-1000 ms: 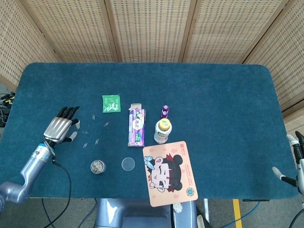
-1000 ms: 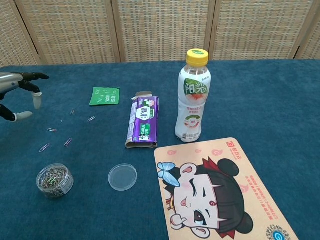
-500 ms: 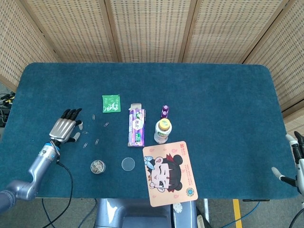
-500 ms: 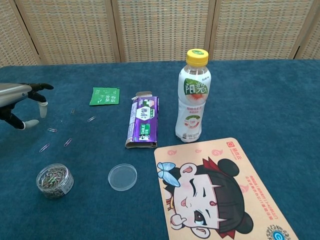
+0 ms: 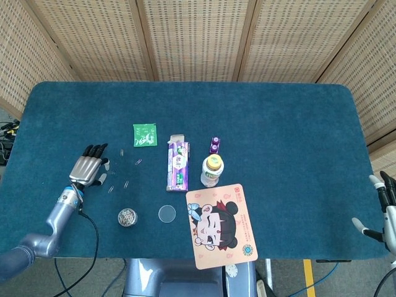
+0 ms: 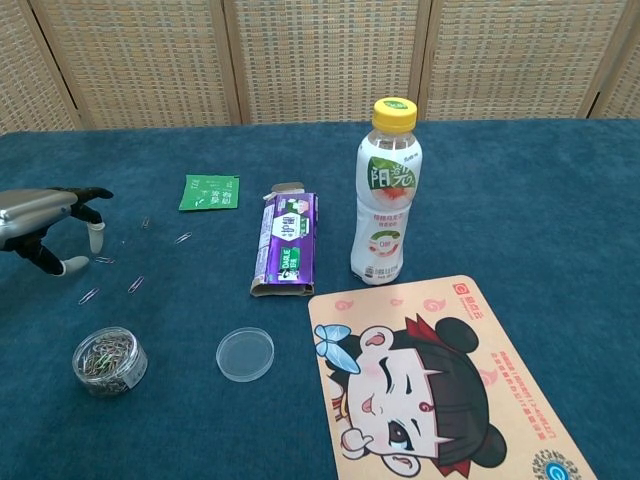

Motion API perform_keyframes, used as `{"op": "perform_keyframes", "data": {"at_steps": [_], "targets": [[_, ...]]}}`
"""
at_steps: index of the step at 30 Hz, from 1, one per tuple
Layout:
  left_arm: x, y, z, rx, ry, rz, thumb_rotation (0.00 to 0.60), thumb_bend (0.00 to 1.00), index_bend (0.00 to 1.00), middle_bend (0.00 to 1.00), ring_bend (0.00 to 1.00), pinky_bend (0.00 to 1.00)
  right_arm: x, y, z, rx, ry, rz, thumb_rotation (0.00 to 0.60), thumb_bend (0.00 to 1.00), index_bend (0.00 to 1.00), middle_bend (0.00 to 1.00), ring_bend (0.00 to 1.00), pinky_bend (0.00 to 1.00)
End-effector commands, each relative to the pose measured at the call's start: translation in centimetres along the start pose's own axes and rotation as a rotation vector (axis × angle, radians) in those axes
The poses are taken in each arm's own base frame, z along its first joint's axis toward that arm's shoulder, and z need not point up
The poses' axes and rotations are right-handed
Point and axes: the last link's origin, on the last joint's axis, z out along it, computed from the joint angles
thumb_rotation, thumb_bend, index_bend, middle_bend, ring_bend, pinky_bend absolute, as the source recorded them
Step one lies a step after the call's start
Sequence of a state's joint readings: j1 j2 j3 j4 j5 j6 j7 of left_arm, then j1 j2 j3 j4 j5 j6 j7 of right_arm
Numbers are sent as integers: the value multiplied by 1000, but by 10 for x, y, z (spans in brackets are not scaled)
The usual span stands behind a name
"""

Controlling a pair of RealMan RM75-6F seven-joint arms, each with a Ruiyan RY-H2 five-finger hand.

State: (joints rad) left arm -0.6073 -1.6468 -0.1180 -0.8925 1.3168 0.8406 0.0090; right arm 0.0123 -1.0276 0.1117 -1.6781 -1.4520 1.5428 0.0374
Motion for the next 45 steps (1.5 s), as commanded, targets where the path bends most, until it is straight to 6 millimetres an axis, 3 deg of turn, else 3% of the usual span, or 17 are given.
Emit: {"op": "perform_keyframes", "data": {"at_steps": [1,11,19,23,32,37,41,45], "targets": [[-3,3,3,-2,-8,-8,600,417,493,0,0,0,0,0,0,1,-1,0,600,0,74,0,0,0],[-8,10,8,-9,-5,-15,600,419,503,0,0,0,0,1,1,-2,-4,5,600,0,74,0,0,0],[-12,9,8,7,-4,-34,600,419,689,0,0,0,1,1,1,8,0,19,600,0,74,0,0,0],[-12,10,8,6,7,-38,600,419,730,0,0,0,1,0,1,13,3,23,600,0,74,0,0,0],[6,8,4,-17,84,-71,600,429,748,0,0,0,2,0,0,17,5,26,600,0,74,0,0,0],[31,9,-13,-97,167,-81,600,430,748,0,0,0,3,0,-1,19,5,30,600,0,74,0,0,0],[38,26,-65,-315,151,-88,600,436,752,0,0,0,3,-1,-2,22,6,35,600,0,74,0,0,0],[35,31,-92,-397,126,-48,600,437,752,0,0,0,3,-2,-3,27,5,34,600,0,74,0,0,0]]}}
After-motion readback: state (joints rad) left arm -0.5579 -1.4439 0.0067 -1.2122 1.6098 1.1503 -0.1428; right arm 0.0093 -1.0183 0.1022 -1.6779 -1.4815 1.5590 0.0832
